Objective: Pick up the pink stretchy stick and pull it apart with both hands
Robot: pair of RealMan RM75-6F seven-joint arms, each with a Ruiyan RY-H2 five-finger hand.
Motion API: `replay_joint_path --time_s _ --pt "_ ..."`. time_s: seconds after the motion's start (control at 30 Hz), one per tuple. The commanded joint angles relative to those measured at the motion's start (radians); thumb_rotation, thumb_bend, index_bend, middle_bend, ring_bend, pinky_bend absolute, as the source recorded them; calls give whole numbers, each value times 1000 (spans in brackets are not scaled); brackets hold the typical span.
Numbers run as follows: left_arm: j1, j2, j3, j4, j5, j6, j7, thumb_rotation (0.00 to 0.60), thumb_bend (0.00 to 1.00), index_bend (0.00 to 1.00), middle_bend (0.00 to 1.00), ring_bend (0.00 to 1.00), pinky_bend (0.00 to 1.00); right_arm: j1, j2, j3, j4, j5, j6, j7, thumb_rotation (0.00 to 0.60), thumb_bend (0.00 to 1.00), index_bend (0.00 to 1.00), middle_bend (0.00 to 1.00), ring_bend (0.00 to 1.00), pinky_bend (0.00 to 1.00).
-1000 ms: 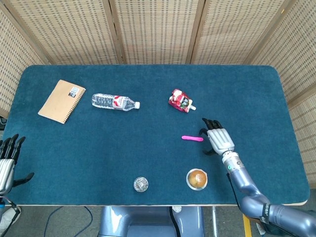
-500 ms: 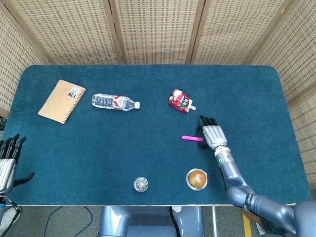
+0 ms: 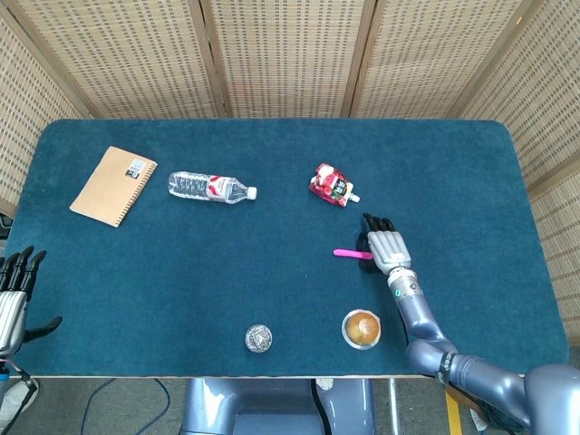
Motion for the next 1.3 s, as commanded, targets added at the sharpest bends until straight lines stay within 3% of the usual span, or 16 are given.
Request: replay_joint_path --time_s 0.03,0.6,0.83,1.3 --pt "0 0 0 0 0 0 1 600 0 0 0 0 0 2 -3 0 2 4 0 2 600 497 487 0 0 0" --pt "-2 -5 2 2 -4 -1 8 600 0 0 0 0 0 9 -24 -8 19 3 12 32 600 517 545 25 0 0" --pt "-2 -7 4 2 -6 -2 10 600 0 0 0 0 0 4 -17 -15 21 -10 25 46 600 557 612 35 0 0" --pt "-10 -9 2 5 -15 -16 14 600 0 0 0 0 0 3 27 -8 -67 -41 52 67 600 597 652 62 0 0"
